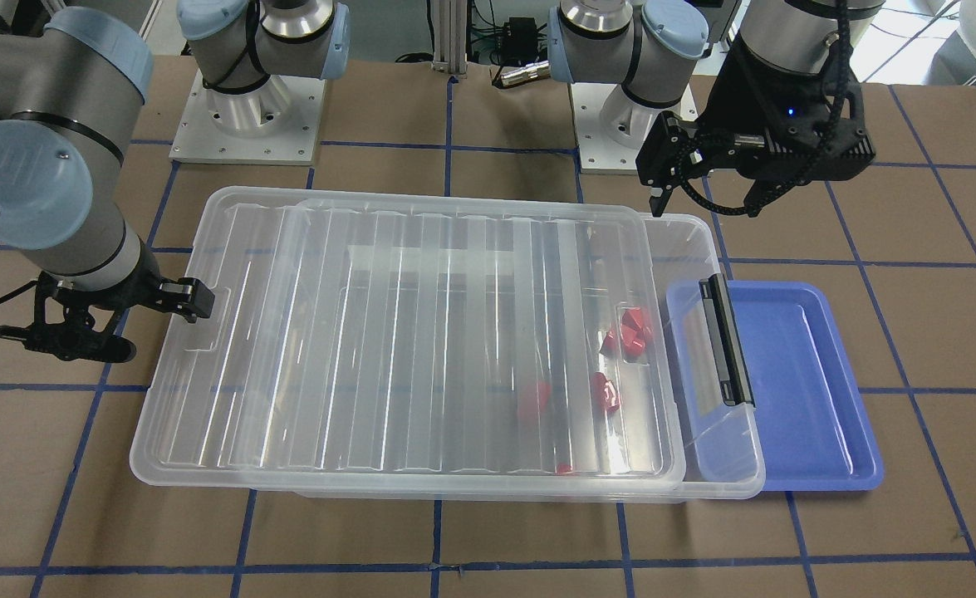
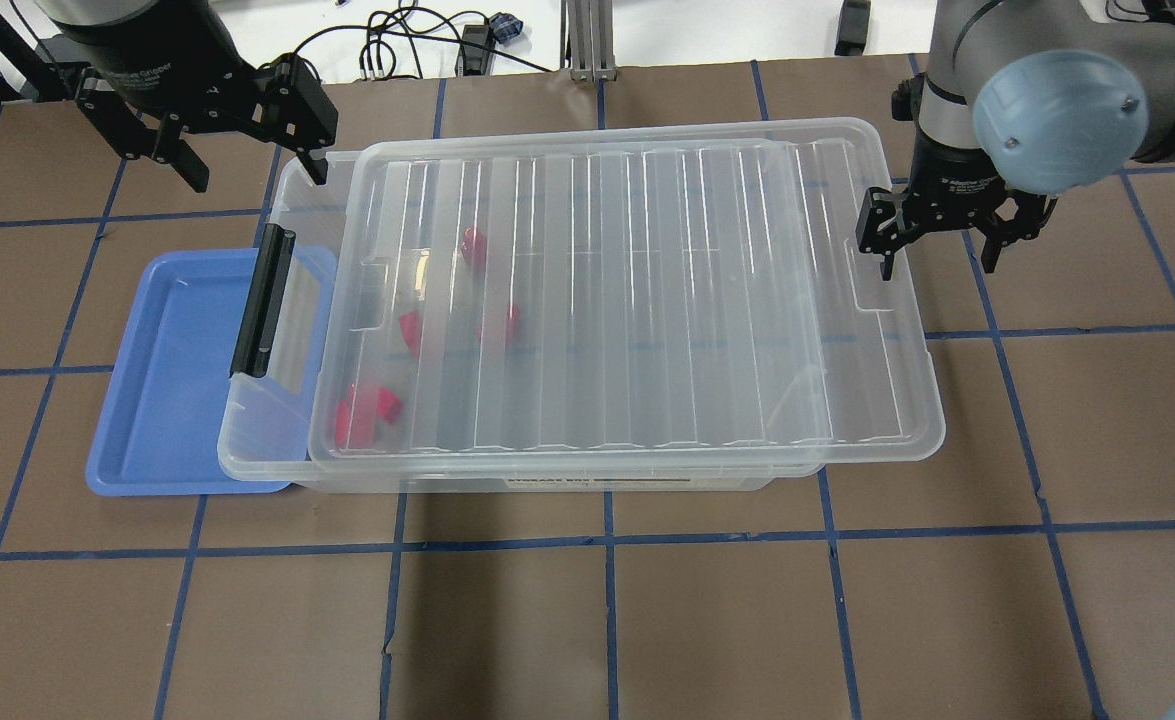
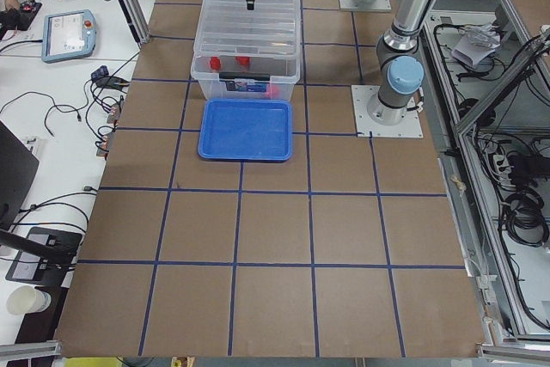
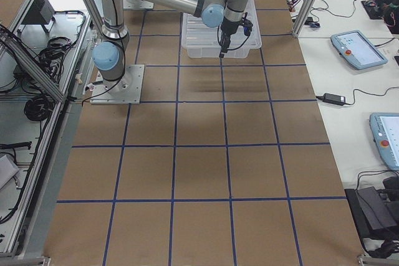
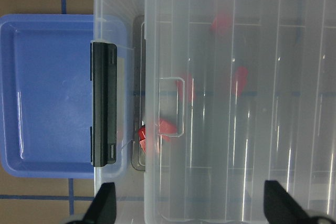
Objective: Place red block in blue tray from box
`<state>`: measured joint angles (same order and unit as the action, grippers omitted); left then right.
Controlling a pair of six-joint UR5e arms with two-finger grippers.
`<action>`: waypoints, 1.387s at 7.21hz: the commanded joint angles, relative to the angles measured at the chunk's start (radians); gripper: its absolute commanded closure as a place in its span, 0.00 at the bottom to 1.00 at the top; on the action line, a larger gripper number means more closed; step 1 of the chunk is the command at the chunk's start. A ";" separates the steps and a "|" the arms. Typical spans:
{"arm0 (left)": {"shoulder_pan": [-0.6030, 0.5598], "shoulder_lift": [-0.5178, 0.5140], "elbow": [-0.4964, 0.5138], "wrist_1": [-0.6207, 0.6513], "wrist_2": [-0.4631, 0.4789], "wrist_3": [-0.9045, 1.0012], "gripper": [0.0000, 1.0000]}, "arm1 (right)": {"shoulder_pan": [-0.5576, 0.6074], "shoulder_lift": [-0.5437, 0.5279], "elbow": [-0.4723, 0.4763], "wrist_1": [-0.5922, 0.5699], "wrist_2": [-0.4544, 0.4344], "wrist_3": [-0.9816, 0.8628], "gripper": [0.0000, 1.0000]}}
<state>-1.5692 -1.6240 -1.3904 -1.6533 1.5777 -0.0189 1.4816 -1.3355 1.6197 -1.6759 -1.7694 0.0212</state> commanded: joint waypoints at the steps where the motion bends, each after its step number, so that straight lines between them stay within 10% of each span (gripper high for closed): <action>1: -0.002 -0.008 -0.009 0.006 -0.008 -0.012 0.00 | -0.018 -0.002 -0.003 -0.001 -0.010 -0.032 0.00; 10: -0.032 -0.043 -0.016 0.010 -0.005 -0.026 0.00 | -0.115 -0.011 0.000 0.001 -0.065 -0.180 0.00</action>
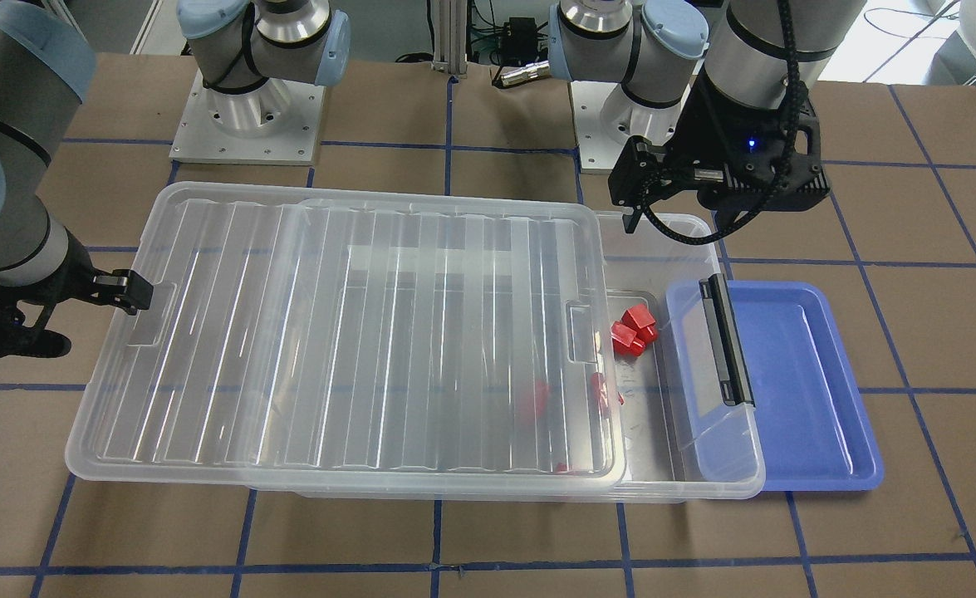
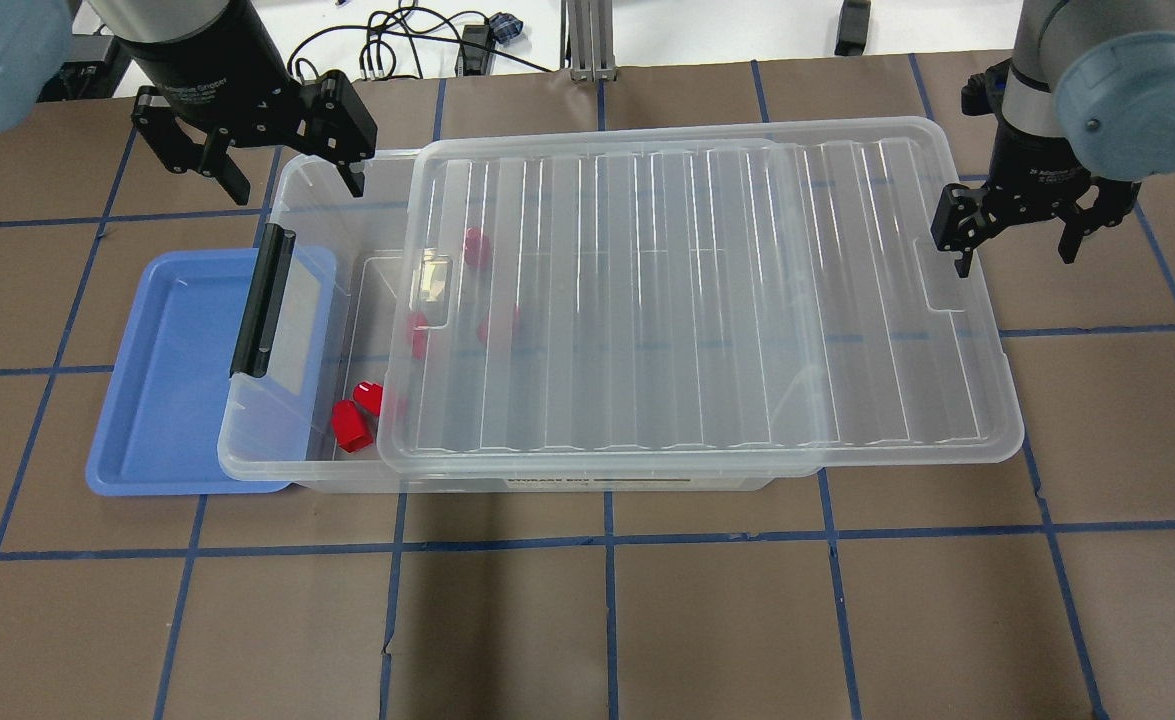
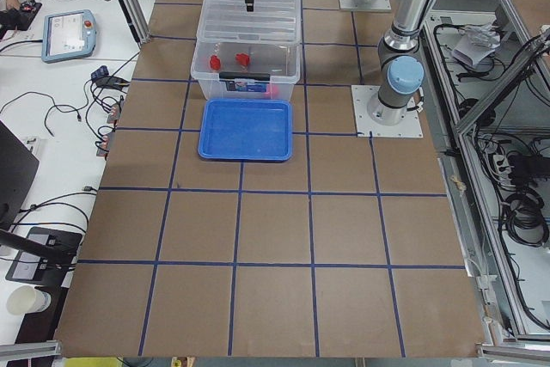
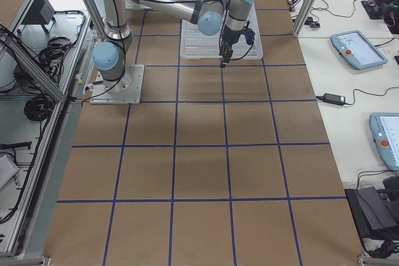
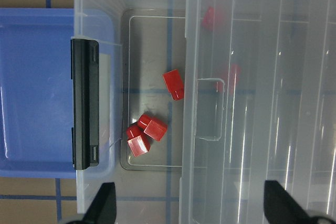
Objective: Place red block in blue tray from box
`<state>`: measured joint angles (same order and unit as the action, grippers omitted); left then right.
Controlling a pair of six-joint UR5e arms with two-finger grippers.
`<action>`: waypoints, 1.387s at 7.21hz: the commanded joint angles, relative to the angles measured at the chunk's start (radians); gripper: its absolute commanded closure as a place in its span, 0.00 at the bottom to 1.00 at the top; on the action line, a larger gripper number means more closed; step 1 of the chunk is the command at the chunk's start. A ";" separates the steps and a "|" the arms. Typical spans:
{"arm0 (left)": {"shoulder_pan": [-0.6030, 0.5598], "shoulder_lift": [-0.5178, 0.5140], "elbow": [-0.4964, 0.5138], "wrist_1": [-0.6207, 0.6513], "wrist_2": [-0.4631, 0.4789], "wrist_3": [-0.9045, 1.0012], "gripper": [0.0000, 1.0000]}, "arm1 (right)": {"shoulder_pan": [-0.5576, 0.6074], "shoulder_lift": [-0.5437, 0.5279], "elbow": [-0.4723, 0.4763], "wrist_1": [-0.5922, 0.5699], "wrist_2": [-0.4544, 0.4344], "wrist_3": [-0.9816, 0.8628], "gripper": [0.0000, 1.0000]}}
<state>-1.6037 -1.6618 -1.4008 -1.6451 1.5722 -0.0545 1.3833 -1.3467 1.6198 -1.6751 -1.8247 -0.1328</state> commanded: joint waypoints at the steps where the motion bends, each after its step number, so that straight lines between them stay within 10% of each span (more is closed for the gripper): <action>1: 0.008 -0.021 -0.010 0.002 -0.004 0.025 0.01 | -0.038 0.001 0.000 0.000 -0.027 -0.077 0.00; 10: 0.019 -0.187 -0.264 0.502 -0.004 0.044 0.00 | -0.118 -0.005 -0.011 0.000 -0.010 -0.203 0.00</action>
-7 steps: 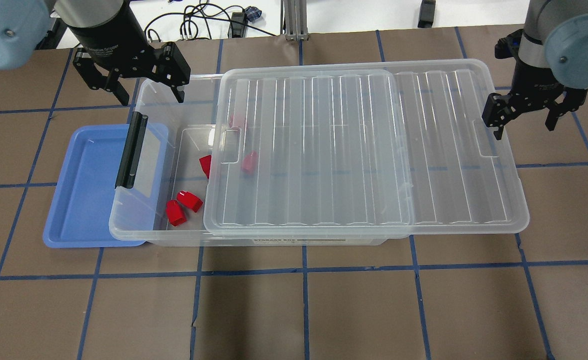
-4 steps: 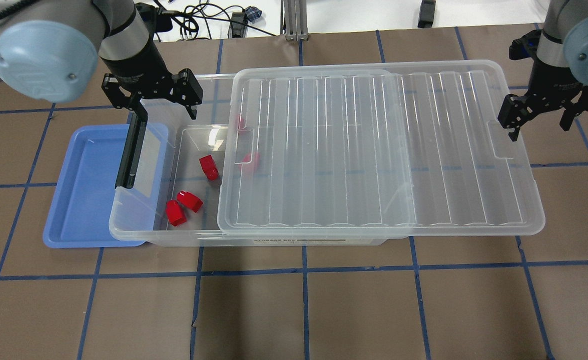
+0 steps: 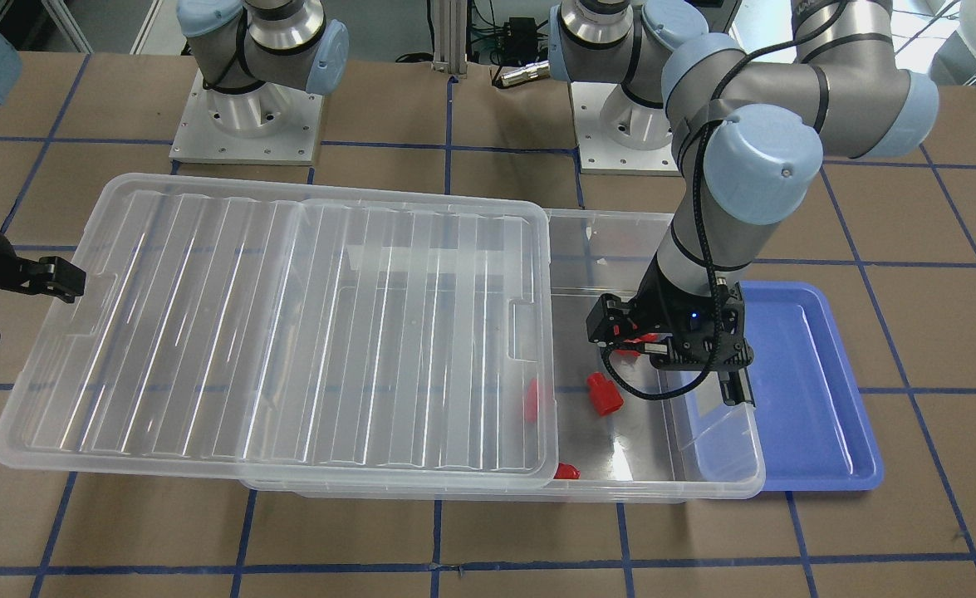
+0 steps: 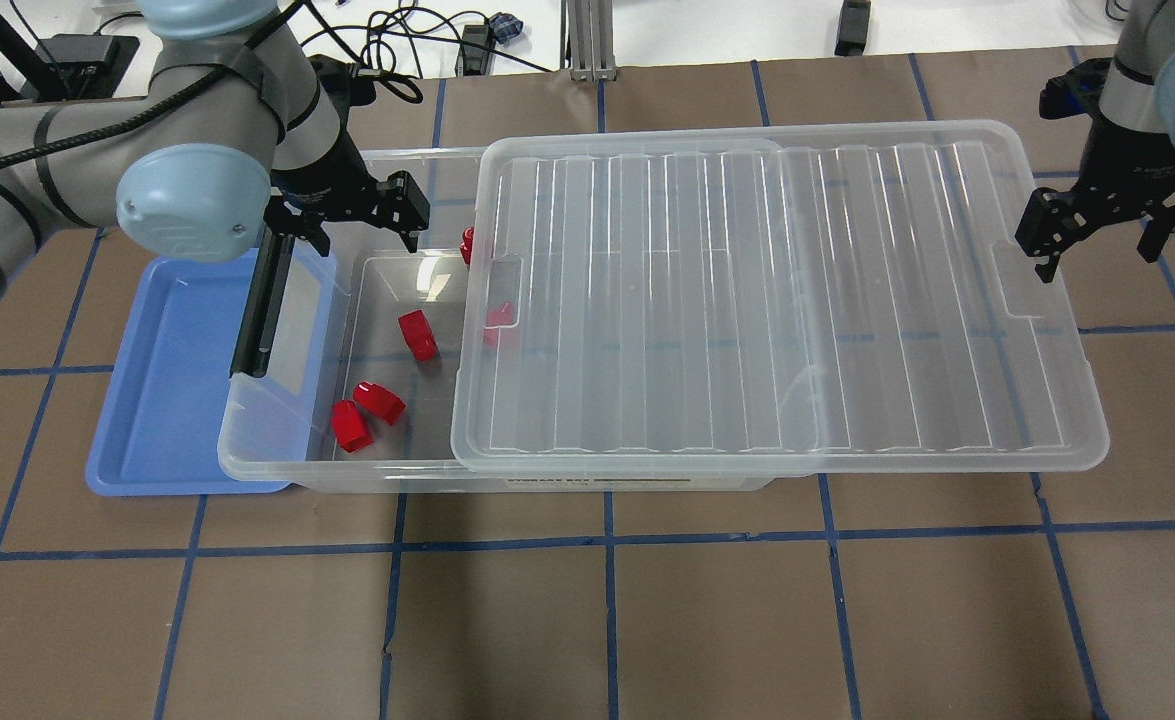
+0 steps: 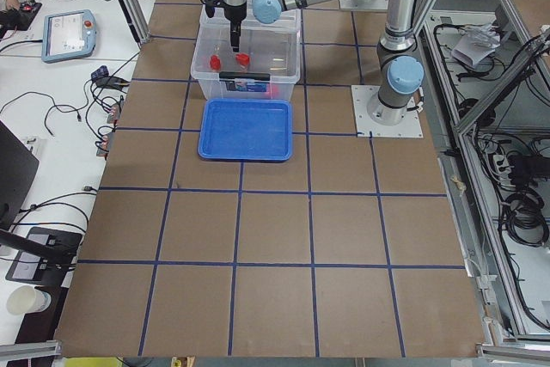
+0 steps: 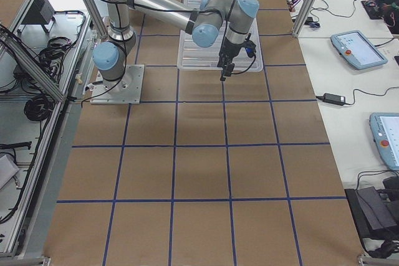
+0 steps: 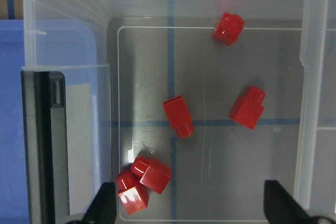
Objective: Place red block in blue tray from box
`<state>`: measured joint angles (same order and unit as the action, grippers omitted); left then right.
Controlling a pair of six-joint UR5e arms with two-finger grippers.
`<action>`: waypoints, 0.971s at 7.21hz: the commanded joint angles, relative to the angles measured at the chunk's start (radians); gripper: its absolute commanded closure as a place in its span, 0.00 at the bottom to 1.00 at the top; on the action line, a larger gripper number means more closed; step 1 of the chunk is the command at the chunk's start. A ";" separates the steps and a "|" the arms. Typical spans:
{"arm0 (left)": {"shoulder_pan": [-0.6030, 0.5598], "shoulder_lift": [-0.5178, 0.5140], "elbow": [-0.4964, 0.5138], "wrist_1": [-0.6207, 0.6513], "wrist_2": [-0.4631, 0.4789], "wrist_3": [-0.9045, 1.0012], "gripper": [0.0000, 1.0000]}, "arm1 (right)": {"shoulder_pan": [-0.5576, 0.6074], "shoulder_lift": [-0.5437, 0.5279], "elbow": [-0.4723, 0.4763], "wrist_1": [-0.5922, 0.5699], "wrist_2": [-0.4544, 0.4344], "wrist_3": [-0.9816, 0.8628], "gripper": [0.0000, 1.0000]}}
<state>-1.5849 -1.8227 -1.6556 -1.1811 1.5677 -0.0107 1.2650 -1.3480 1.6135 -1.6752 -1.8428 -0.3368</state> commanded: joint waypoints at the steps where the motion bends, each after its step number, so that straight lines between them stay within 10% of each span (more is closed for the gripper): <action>1: 0.000 -0.038 -0.015 0.038 0.000 -0.006 0.00 | 0.002 -0.011 -0.015 0.002 0.008 0.007 0.00; 7: -0.001 -0.118 -0.172 0.291 -0.002 -0.032 0.00 | 0.004 -0.143 -0.023 0.055 0.100 0.076 0.00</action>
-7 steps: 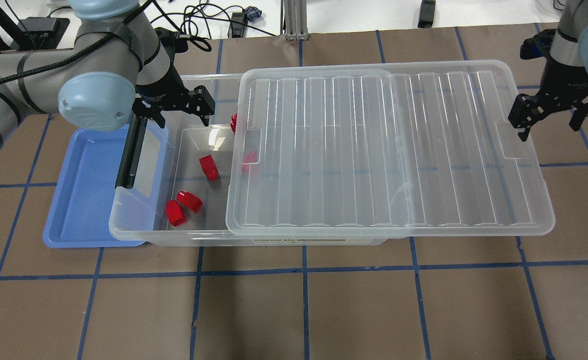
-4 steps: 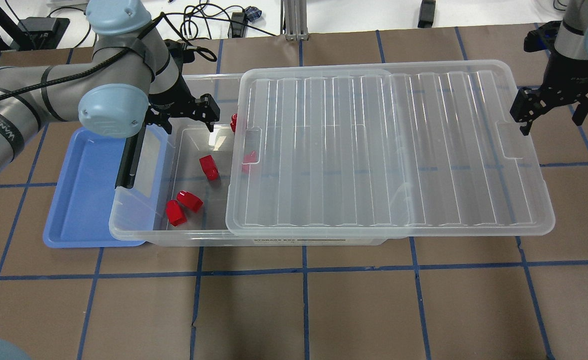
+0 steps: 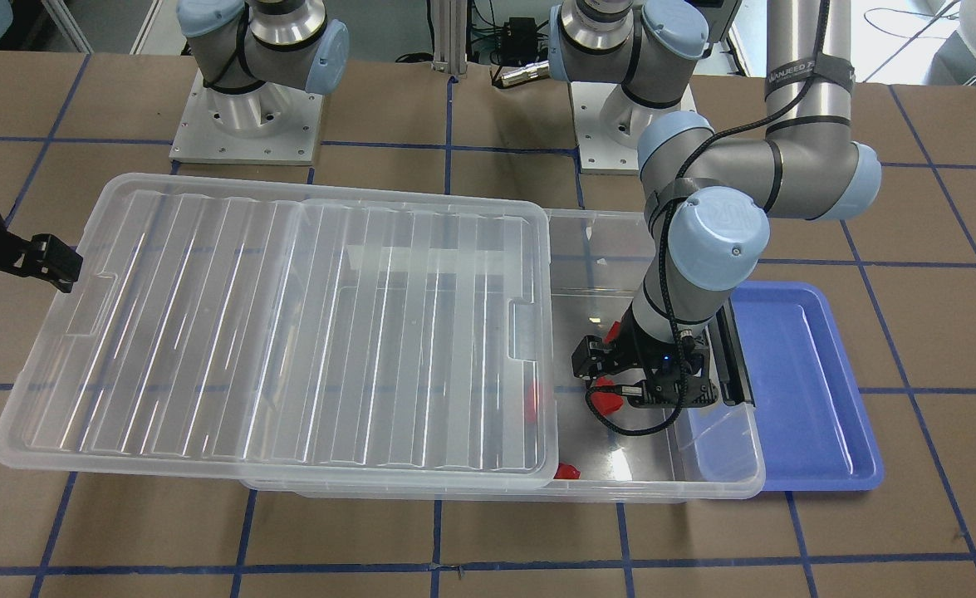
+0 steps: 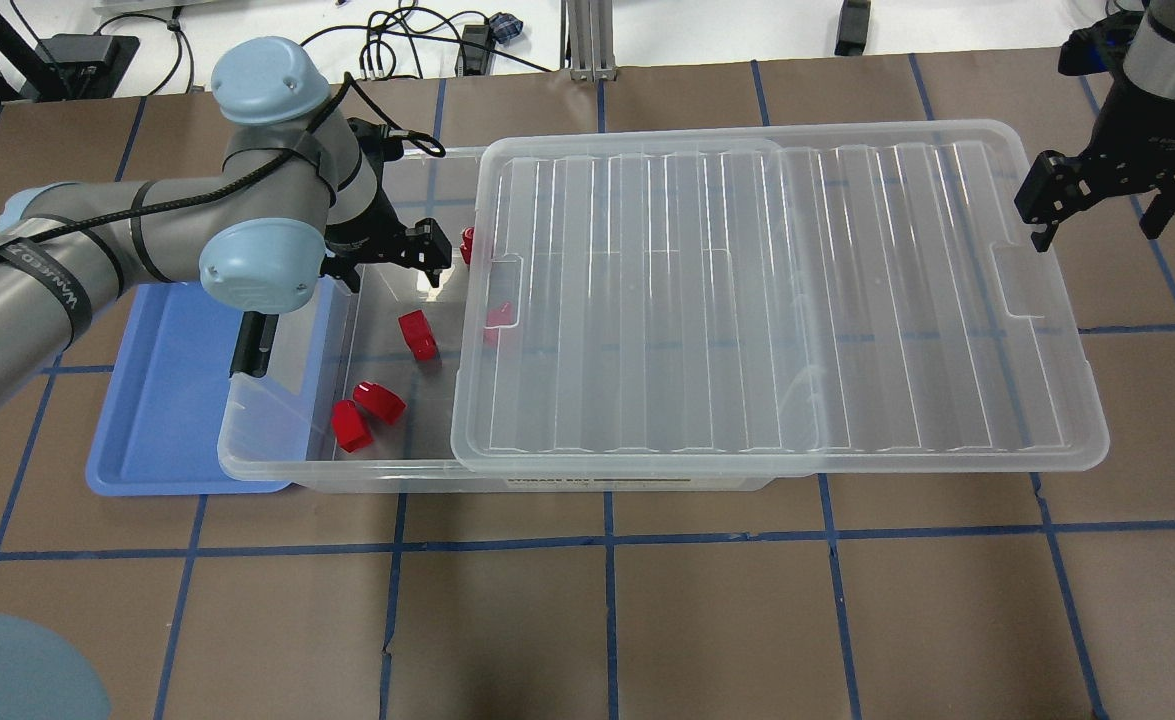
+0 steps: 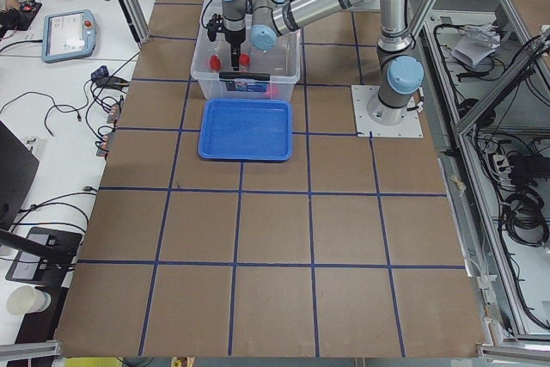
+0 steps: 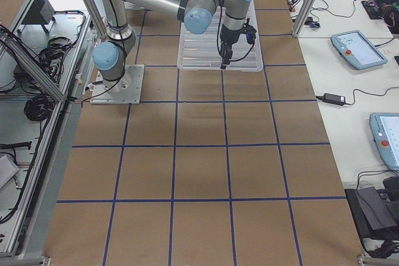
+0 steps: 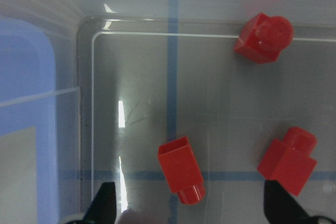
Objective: Place red block in blue tray from box
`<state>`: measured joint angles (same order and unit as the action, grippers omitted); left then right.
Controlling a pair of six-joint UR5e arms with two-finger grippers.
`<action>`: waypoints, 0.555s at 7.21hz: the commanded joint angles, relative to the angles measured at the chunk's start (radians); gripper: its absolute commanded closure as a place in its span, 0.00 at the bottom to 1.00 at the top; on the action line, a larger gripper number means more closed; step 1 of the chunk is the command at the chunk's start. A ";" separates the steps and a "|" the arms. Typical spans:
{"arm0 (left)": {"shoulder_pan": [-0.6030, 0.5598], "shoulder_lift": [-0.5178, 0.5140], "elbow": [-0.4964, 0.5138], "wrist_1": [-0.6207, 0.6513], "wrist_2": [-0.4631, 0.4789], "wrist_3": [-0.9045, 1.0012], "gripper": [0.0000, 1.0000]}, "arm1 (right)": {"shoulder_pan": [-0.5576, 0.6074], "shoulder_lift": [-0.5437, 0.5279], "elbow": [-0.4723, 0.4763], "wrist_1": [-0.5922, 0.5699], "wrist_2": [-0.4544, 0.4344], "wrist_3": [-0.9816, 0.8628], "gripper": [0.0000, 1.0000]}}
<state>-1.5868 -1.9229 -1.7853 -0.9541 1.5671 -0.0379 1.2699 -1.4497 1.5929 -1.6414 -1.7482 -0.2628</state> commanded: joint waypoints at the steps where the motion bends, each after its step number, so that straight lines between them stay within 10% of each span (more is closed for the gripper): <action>1: 0.001 -0.030 -0.071 0.092 -0.001 -0.004 0.00 | 0.000 -0.075 0.002 0.034 0.007 0.004 0.00; 4: 0.001 -0.082 -0.075 0.118 0.002 -0.007 0.00 | 0.003 -0.100 -0.001 0.087 0.007 0.000 0.00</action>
<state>-1.5862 -1.9823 -1.8551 -0.8431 1.5679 -0.0425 1.2723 -1.5414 1.5959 -1.5785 -1.7412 -0.2603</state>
